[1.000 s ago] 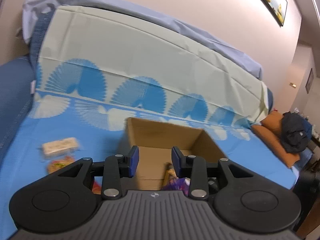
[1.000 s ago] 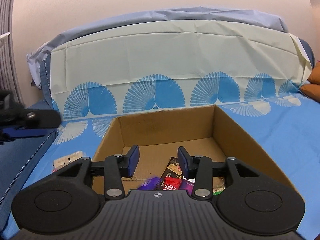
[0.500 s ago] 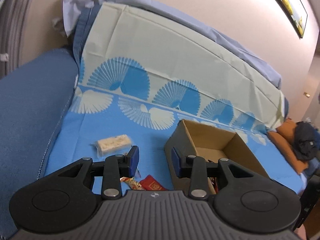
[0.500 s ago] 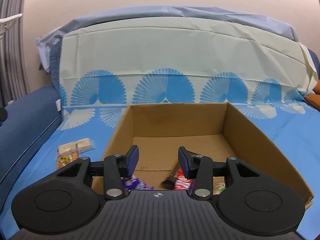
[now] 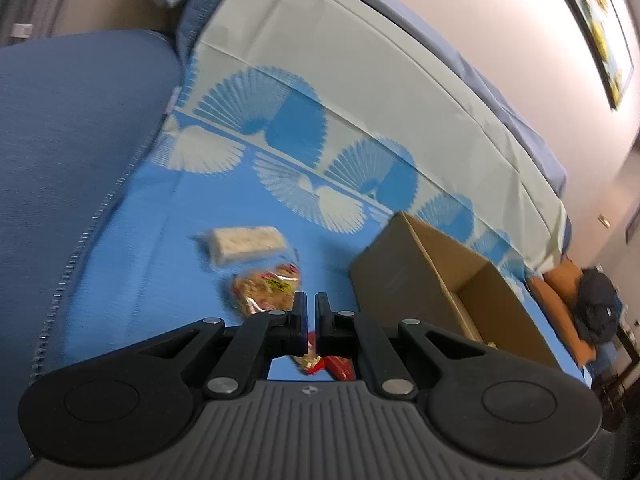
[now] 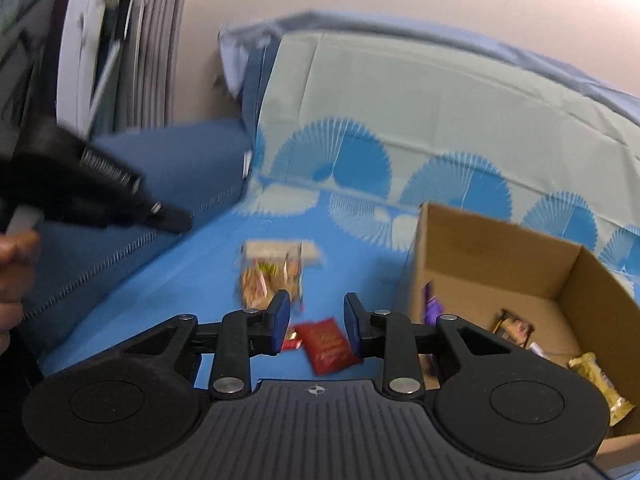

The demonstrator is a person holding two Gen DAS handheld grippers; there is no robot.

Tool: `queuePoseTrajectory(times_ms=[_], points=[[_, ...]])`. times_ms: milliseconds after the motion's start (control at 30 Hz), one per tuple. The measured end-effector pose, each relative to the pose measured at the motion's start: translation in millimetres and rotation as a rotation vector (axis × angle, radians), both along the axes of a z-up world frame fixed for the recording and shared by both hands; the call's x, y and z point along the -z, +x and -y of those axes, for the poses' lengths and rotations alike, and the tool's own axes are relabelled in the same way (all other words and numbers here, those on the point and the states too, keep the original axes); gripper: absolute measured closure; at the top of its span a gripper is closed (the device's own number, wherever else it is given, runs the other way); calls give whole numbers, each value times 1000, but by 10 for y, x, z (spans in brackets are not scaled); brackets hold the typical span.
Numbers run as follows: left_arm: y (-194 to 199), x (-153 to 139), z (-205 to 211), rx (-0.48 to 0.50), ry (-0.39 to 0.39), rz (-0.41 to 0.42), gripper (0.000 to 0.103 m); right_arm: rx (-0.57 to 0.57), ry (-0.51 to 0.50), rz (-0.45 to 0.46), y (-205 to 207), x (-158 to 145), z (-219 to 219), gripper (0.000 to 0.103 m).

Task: Organize snacks

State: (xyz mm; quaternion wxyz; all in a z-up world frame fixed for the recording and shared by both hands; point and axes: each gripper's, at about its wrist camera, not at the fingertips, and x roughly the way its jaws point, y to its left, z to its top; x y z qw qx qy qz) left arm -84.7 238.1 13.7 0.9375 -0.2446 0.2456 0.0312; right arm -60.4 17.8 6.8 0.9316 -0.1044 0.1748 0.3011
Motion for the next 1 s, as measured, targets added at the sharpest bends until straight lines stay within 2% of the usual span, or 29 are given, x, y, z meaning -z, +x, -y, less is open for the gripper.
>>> queuePoseTrajectory(times_ms=[133,233,333,400,467,567,633,667,700,733,767,833,900,1000], points=[[141,67,66,24,14,-5,100,82,-122,-32,169,126,-356,72],[206,120,19,10,-6,-10,100,147,-195,-42,362,237,-663,71],[209,138,-57,-16,-34,-3,100,194,-236,-78,595,405,-912,65],[187,149,-123,-33,-63,4,100,220,-269,-89,760,526,-1061,54],[174,151,-175,-47,-84,11,100,247,-269,-137,948,624,-1114,45],[188,158,-226,-57,-104,15,100,221,-257,-226,1095,726,-1137,37],[202,166,-247,-61,-114,13,100,215,-231,-263,1106,762,-1114,36],[212,173,-256,-64,-117,11,100,214,-200,-286,1114,769,-1078,37],[223,174,-260,-66,-119,9,100,212,-166,-309,1123,770,-1036,43],[224,177,-265,-67,-120,9,100,208,-134,-321,1118,769,-999,52],[226,180,-271,-69,-121,8,100,194,-117,-321,1096,771,-980,67],[227,187,-286,-75,-127,6,100,159,-125,-285,991,771,-987,72],[226,193,-298,-78,-131,5,100,135,-113,-265,904,738,-971,85],[228,191,-290,-82,-127,-2,100,130,-104,-271,796,614,-901,93]])
